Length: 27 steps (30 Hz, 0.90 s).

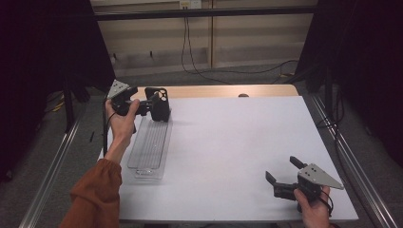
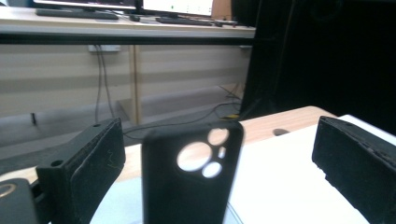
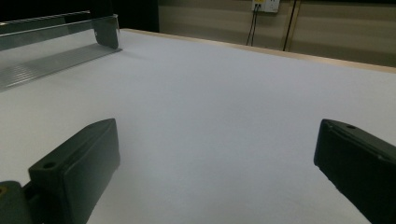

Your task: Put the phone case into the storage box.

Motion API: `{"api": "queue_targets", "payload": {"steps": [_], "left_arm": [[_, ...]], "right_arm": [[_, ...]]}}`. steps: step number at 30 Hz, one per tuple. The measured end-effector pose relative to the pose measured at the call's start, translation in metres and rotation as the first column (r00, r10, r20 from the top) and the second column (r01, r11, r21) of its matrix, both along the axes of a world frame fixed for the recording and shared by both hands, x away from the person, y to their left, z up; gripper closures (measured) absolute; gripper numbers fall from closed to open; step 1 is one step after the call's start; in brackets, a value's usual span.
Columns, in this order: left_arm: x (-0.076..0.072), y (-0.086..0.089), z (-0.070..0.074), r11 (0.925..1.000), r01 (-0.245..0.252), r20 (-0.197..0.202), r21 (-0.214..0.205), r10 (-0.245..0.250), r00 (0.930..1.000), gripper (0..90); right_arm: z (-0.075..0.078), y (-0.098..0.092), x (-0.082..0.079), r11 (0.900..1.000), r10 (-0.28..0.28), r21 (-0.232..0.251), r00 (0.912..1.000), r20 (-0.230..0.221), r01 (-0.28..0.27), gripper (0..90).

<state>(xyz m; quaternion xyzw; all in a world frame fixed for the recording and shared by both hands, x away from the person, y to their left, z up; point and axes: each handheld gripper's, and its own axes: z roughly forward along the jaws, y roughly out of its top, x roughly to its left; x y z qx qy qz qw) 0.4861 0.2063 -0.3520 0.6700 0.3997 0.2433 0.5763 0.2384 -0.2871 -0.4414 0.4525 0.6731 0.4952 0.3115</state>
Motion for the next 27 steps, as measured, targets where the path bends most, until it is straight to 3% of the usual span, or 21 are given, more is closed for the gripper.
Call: {"api": "queue_targets", "payload": {"steps": [2, 4, 12, 20, 21, 27], "left_arm": [[-0.005, 0.001, -0.002, 0.9999, 0.011, 0.001, -0.005, -0.011, 0.9999, 2.5], [-0.009, 0.003, -0.004, 0.9998, 0.001, 0.0, 0.021, -0.001, 1.0, 1.5], [-0.025, 0.008, -0.009, 0.9989, 0.045, -0.003, -0.007, -0.046, 0.999, 2.3], [-0.047, 0.006, -0.005, 0.9967, 0.081, 0.038, 0.008, -0.081, 0.996, 2.3], [-0.05, 0.006, -0.005, 0.9969, 0.078, 0.043, -0.005, -0.078, 0.996, 2.3], [-0.066, 0.006, -0.005, 0.9952, 0.091, 0.075, 0.038, -0.093, 0.9928, 2.8]], "right_arm": [[0.001, 0.0, 0.0, 1.0, -0.002, 0.003, 1.0, 0.003, 0.002, 0.0], [0.001, 0.001, 0.001, 1.0, -0.004, 0.0, 1.0, 0.003, 0.004, 0.0], [0.001, 0.002, 0.002, 1.0, -0.004, 0.0, 1.0, 0.008, 0.004, 0.0], [0.002, 0.001, 0.001, 1.0, -0.005, 0.005, 0.9999, 0.016, 0.005, 0.0], [0.002, 0.001, 0.001, 1.0, -0.006, 0.004, 0.9998, 0.02, 0.006, 0.0], [0.003, 0.001, 0.0, 1.0, -0.003, 0.003, 0.9996, 0.029, 0.003, 0.0]]}}
